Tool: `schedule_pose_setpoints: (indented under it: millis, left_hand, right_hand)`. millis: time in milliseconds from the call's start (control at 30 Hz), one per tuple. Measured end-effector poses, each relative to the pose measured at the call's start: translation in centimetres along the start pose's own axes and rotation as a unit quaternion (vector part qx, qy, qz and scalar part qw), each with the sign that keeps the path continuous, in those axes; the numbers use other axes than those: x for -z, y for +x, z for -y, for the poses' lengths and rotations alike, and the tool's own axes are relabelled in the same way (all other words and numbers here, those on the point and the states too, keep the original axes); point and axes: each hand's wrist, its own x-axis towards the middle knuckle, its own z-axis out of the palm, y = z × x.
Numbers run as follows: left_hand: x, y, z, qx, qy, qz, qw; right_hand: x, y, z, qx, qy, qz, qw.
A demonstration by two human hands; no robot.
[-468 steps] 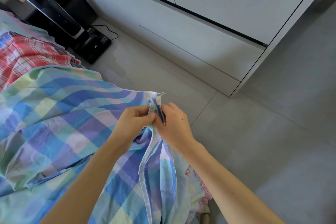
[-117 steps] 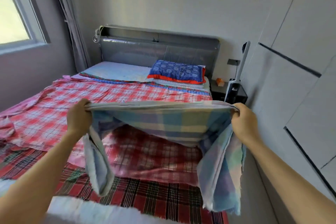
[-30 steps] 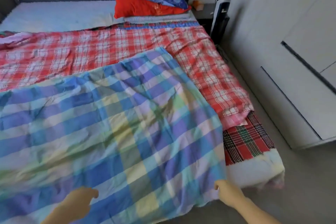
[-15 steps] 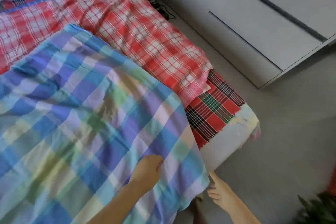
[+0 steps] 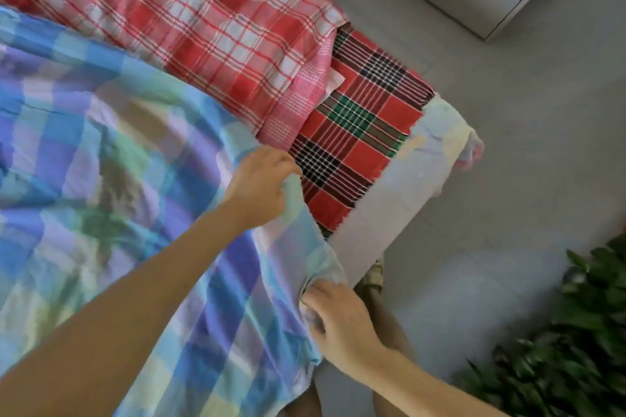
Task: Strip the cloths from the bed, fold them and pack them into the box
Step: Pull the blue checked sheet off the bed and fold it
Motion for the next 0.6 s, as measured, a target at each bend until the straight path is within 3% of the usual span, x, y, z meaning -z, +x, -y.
schedule_pose_setpoints:
  millis: [33,100,200,267,333,400,433,500,600]
  left_hand:
    - [-0.1,1.0,0.1,-0.036,0.026,0.029,0.999]
    - [-0.8,2.1,0.1,-0.086,0.104,0.148,0.98]
    - [-1.6,2.1,-0.2,-0.078,0.26,0.392,0.879]
    - [-1.5,1.4,-0.3,-0.064,0.299,0.439,0.845]
    - [-1.4,0.5,0.0,-0.054,0.302,0.421,0.853]
    - [-1.6,-0.5,0.6,-0.043,0.299,0.41,0.861]
    - [-1.9,-1.2,0.9,-0.039,0.3,0.411,0.86]
    - [-2.2,-2.2,1.2,-0.038,0.307,0.415,0.855]
    - [-2.7,-2.6,1.3,-0.053,0.312,0.422,0.85]
  right_hand:
    - [-1.3,-0.2,-0.5,0.088,-0.072,0.025,0.993]
    - [-3.1,-0.1,-1.0,0.174,-0.159,0.08,0.968]
    - [-4.6,-0.2,-1.5,0.199,-0.178,0.176,0.947]
    - [-4.1,-0.4,-1.4,0.099,-0.061,0.151,0.982]
    - [-3.3,0.0,-1.9,-0.089,0.027,-0.006,0.996]
    - [-2.3,1.1,-2.9,-0.241,-0.025,-0.176,0.954]
    - [-1.9,1.7,-3.7,-0.31,-0.02,-0.2,0.929]
    - [-1.2,3.4,-4.5,-0.423,0.09,-0.143,0.89]
    - [-1.7,5.5,-4.4,-0.438,0.116,-0.011,0.892]
